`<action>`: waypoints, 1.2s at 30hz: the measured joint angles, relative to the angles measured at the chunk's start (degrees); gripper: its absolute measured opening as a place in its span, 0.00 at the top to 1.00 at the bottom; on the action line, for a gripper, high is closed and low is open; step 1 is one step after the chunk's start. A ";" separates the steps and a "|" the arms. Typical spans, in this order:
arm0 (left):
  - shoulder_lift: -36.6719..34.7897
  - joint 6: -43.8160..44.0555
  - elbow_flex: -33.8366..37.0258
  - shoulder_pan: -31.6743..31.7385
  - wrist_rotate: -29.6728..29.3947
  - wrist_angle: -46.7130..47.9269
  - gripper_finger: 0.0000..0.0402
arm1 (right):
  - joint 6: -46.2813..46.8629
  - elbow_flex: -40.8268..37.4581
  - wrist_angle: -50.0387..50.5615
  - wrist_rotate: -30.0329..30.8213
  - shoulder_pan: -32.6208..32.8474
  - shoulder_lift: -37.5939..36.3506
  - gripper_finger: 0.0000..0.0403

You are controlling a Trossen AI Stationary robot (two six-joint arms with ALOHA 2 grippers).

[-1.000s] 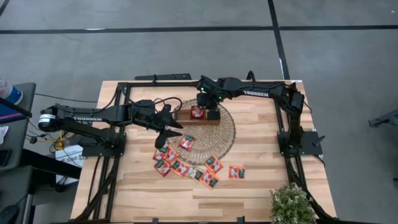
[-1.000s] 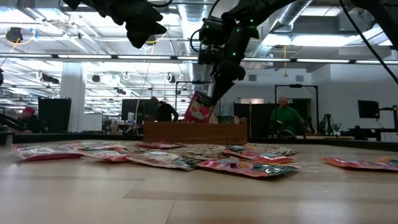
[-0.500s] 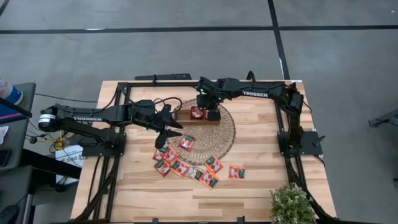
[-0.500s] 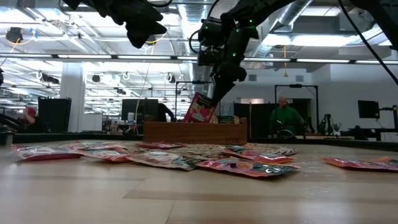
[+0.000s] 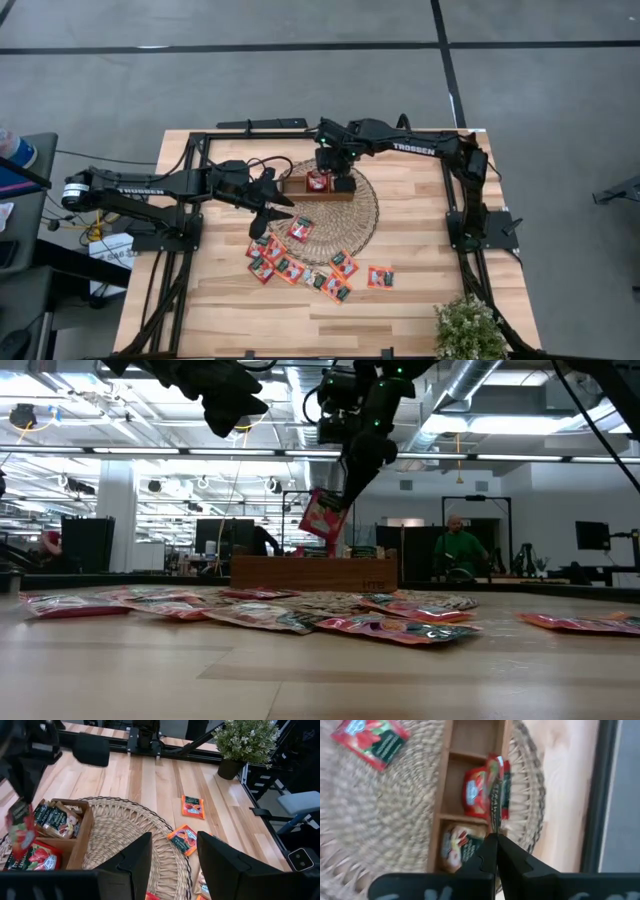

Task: Pick & Place Tea
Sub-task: Put the red tea bag into the middle section of the wooden organizer

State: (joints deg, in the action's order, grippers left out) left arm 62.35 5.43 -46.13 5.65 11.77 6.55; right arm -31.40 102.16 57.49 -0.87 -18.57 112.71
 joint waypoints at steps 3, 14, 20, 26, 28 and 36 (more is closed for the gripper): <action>0.00 0.00 0.00 -0.01 0.00 -0.01 0.63 | 0.88 0.12 1.14 -0.25 -0.30 0.11 1.00; 0.02 0.24 0.00 0.00 -0.02 -0.70 0.63 | 1.81 10.33 10.76 -0.06 0.53 10.98 1.00; 0.04 0.11 0.00 -0.01 -0.07 0.11 0.63 | 0.92 17.16 12.85 0.90 0.55 15.30 1.00; 0.04 -0.28 0.00 0.00 -0.48 0.83 0.63 | 0.90 19.65 12.99 0.82 0.57 14.73 1.00; 0.04 -0.31 0.00 0.00 -0.56 0.83 0.63 | 0.94 20.57 14.30 0.79 0.55 14.49 1.00; 0.04 -0.22 0.00 0.00 -0.61 0.81 0.63 | 0.94 20.33 16.03 0.77 0.55 15.06 1.00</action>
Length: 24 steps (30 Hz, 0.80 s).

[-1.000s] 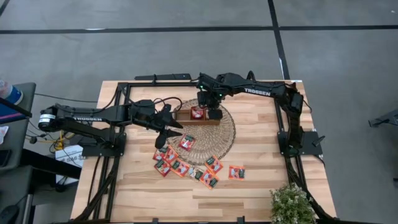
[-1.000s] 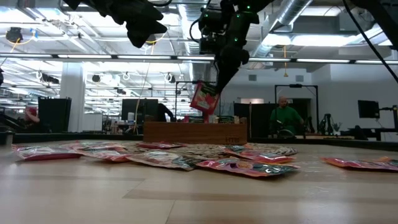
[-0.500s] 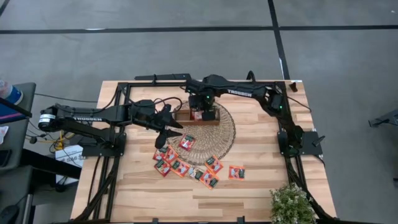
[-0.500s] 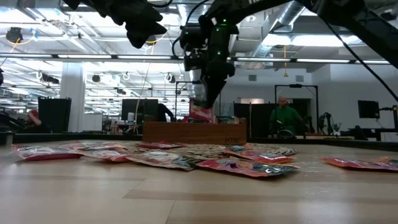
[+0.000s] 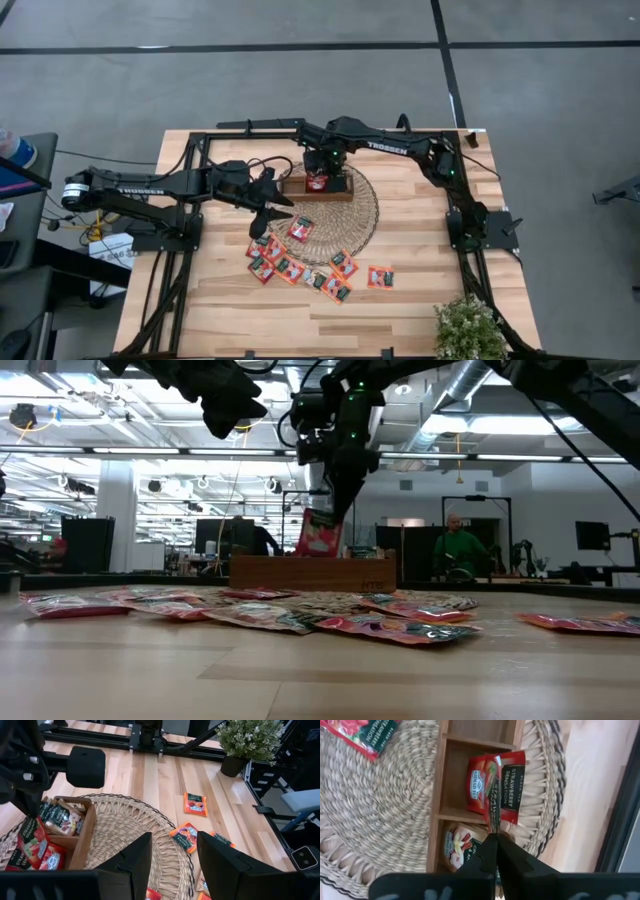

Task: Pick & Place Tea
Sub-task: Put the red tea bag into the middle section of the wooden organizer

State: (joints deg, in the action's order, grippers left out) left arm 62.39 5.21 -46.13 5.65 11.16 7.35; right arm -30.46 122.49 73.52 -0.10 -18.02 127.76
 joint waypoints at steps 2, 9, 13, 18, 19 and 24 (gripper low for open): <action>-0.02 0.03 0.00 0.00 -0.01 0.02 0.63 | 0.02 -0.10 -0.07 0.00 0.00 0.00 1.00; -0.02 0.22 0.00 0.00 -0.02 0.02 0.63 | 0.44 -0.08 -0.96 0.04 -0.09 0.00 1.00; -0.02 0.22 0.00 0.00 -0.02 0.02 0.63 | 0.46 -0.09 -2.16 0.07 -0.11 0.00 1.00; -0.02 0.22 0.00 0.00 -0.01 0.00 0.63 | 0.50 -0.10 -2.33 0.14 -0.11 0.00 0.96; -0.02 0.24 0.00 0.00 0.00 0.00 0.63 | 0.50 -0.10 -2.29 0.31 -0.11 0.00 0.95; -0.02 0.24 0.00 0.00 -0.02 0.00 0.63 | 0.50 -0.10 -2.41 1.10 -0.11 0.00 0.85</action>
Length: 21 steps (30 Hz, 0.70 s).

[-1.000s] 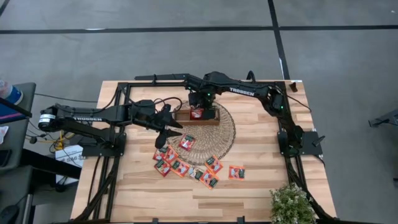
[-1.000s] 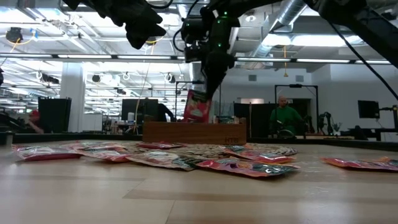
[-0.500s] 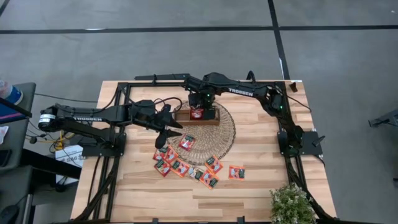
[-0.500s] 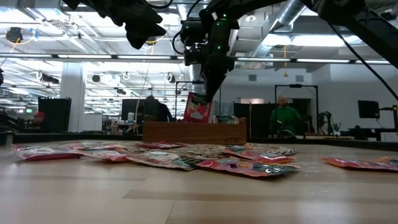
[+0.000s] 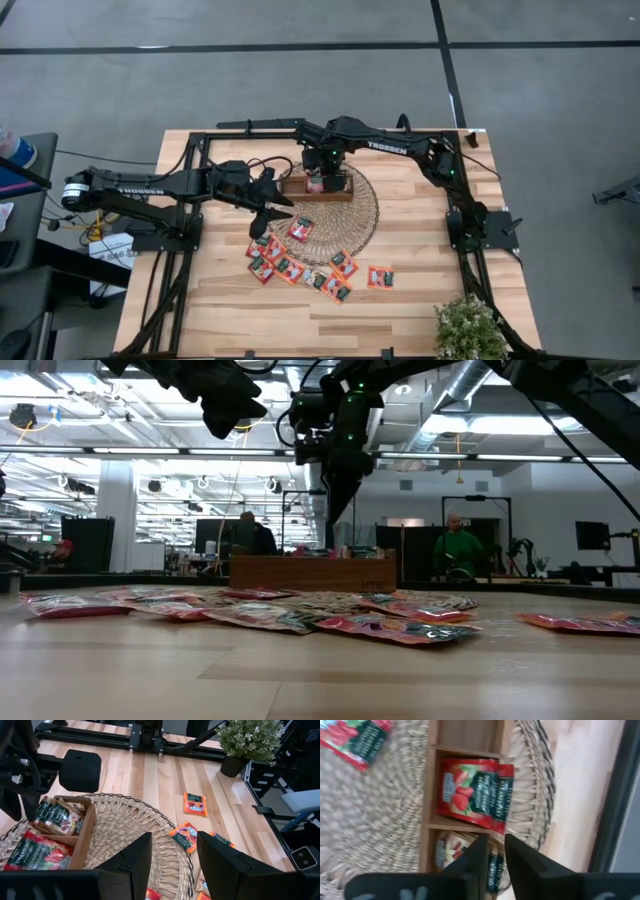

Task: Pick & Place Tea
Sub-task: Put the red tea bag into the middle section of the wooden organizer, then put the left top red tea bag into the middle section of the wooden organizer

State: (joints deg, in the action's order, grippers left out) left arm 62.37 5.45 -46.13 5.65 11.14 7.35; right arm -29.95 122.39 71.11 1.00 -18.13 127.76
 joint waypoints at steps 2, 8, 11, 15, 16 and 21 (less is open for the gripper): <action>0.00 -0.01 0.00 0.00 0.02 0.00 0.63 | -0.01 0.00 -0.01 1.73 0.00 0.00 0.83; 0.00 0.39 0.00 0.00 0.00 0.33 0.63 | -0.94 0.00 0.49 6.91 0.00 -0.42 0.81; 0.00 2.25 0.00 -0.01 0.00 0.65 0.63 | -0.01 -0.04 1.06 6.54 0.00 -2.83 0.82; 0.87 5.27 0.00 -0.50 -0.31 3.17 0.63 | 3.29 -0.02 0.96 1.74 0.06 -8.28 0.82; 1.68 6.08 0.00 -0.88 -1.03 3.79 0.63 | 4.29 -0.02 0.78 -0.87 0.16 -9.45 0.82; 7.33 8.61 0.00 -4.10 -8.43 6.49 0.63 | 6.47 -5.81 -3.03 -11.48 1.90 -16.51 0.82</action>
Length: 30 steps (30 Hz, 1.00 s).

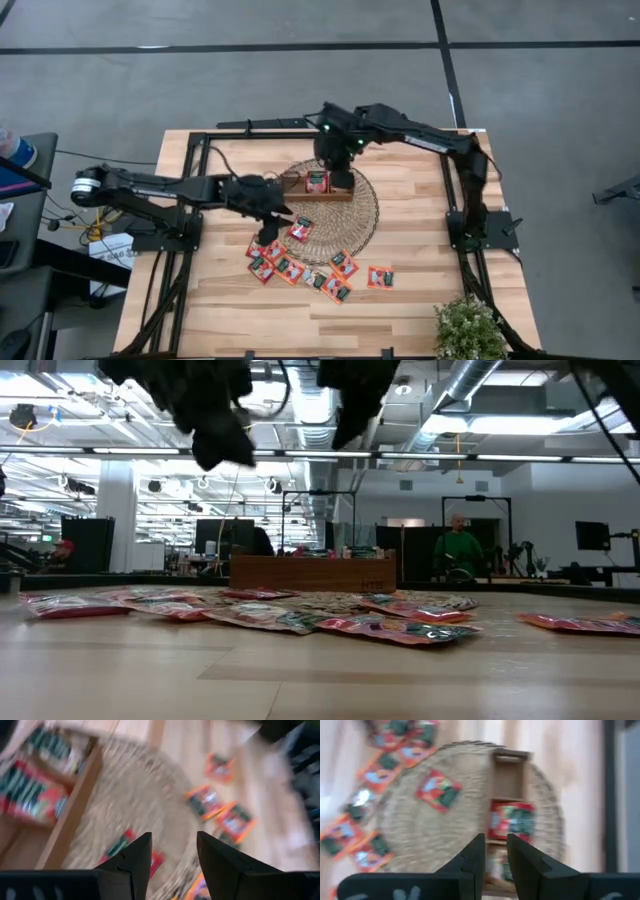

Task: Pick & Place Tea
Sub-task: Put the left top red tea bag into the middle section of the wooden organizer

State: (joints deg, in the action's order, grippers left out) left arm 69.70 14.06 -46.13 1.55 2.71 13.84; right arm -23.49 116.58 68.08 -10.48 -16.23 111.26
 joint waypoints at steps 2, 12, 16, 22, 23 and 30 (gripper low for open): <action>2.53 0.92 0.00 -1.31 -3.61 2.09 0.63 | 0.00 -5.42 -2.80 -1.07 1.19 -2.67 0.82; 2.45 10.09 0.00 -5.34 -8.29 18.31 0.63 | 3.43 -37.64 -27.45 -1.16 3.76 -20.71 0.82; 0.37 14.00 0.00 -6.72 -5.37 25.13 0.63 | 3.53 -45.14 -32.48 -1.26 6.41 -26.98 0.82; 0.74 14.02 -0.04 -7.67 -5.29 36.29 0.63 | 2.64 -51.96 -37.47 -1.25 9.33 -32.45 0.82; 0.82 13.45 -0.02 -7.66 -5.50 36.46 0.63 | 2.62 -52.45 -37.79 -1.25 9.57 -32.87 0.82; 0.75 9.65 -0.04 -7.68 -7.92 34.93 0.63 | 2.60 -55.92 -41.50 -1.30 10.26 -33.33 0.82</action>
State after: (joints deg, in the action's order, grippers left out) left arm 70.46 23.71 -46.17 -6.13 -5.21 48.77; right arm -20.88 60.66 26.59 -11.78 -5.98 77.93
